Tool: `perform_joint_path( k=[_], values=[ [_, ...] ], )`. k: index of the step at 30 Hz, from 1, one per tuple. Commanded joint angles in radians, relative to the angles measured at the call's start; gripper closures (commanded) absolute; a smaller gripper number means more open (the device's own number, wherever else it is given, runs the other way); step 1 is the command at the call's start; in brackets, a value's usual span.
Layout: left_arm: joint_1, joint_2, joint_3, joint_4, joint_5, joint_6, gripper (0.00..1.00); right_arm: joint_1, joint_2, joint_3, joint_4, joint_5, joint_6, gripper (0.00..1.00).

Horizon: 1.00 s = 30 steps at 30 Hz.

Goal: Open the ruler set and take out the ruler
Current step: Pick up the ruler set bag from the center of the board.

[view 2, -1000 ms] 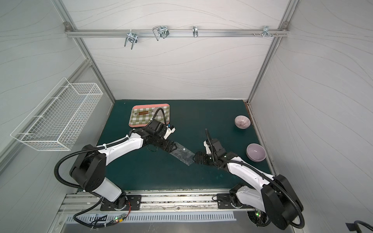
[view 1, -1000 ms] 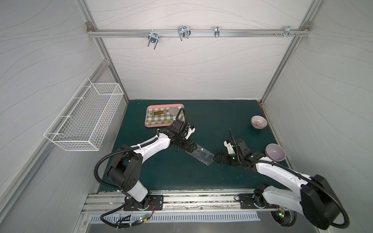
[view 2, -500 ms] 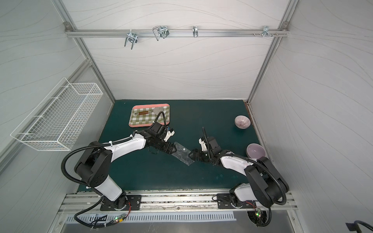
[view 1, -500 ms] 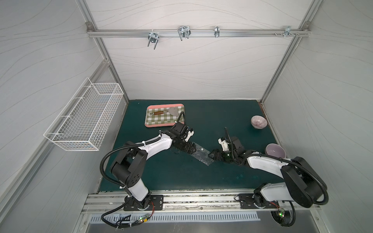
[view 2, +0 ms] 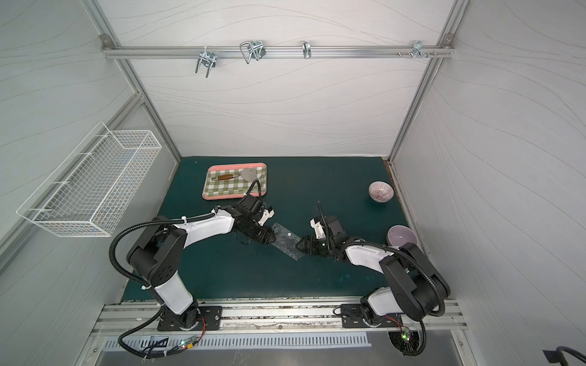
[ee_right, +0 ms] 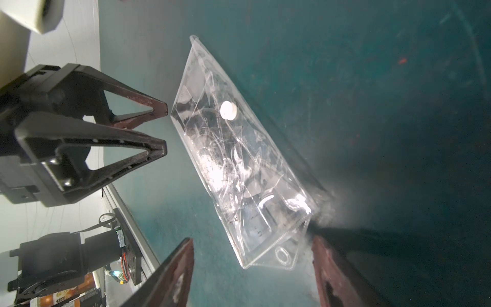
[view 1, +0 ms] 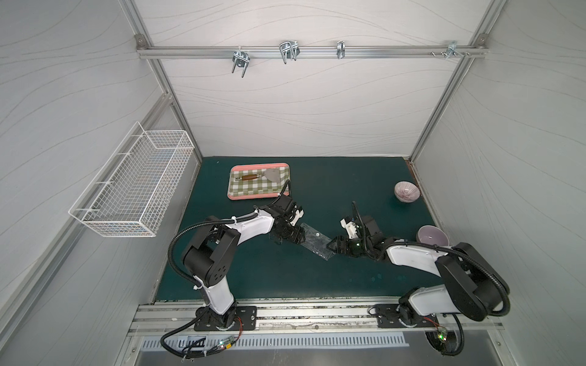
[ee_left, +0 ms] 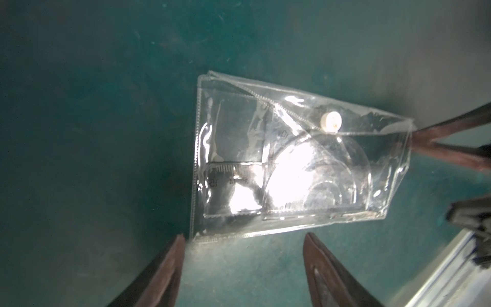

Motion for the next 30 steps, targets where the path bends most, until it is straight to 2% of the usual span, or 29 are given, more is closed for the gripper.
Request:
perform_joint_path(
  k=[1, 3, 8, 15, 23, 30],
  values=[
    [-0.001, 0.028, 0.045, -0.027, 0.003, 0.001, 0.43, 0.0, 0.017, -0.027, -0.033, -0.018, 0.004, 0.29],
    [-0.001, 0.038, 0.053, -0.035, 0.004, -0.002, 0.5, 0.001, 0.022, -0.027, -0.033, -0.022, 0.0, 0.32],
    [-0.001, 0.057, 0.067, -0.049, -0.007, -0.005, 0.61, 0.001, 0.026, -0.027, -0.03, -0.022, 0.0, 0.36],
    [0.0, 0.07, 0.07, -0.057, -0.015, -0.008, 0.7, 0.001, 0.036, -0.021, -0.003, -0.025, -0.008, 0.39],
    [-0.001, 0.088, 0.071, -0.057, -0.017, -0.012, 0.74, 0.009, 0.098, -0.005, 0.061, -0.05, -0.019, 0.42],
    [-0.001, 0.097, 0.071, -0.057, -0.021, -0.012, 0.74, 0.033, 0.155, 0.005, 0.126, -0.069, -0.013, 0.5]
  ],
)
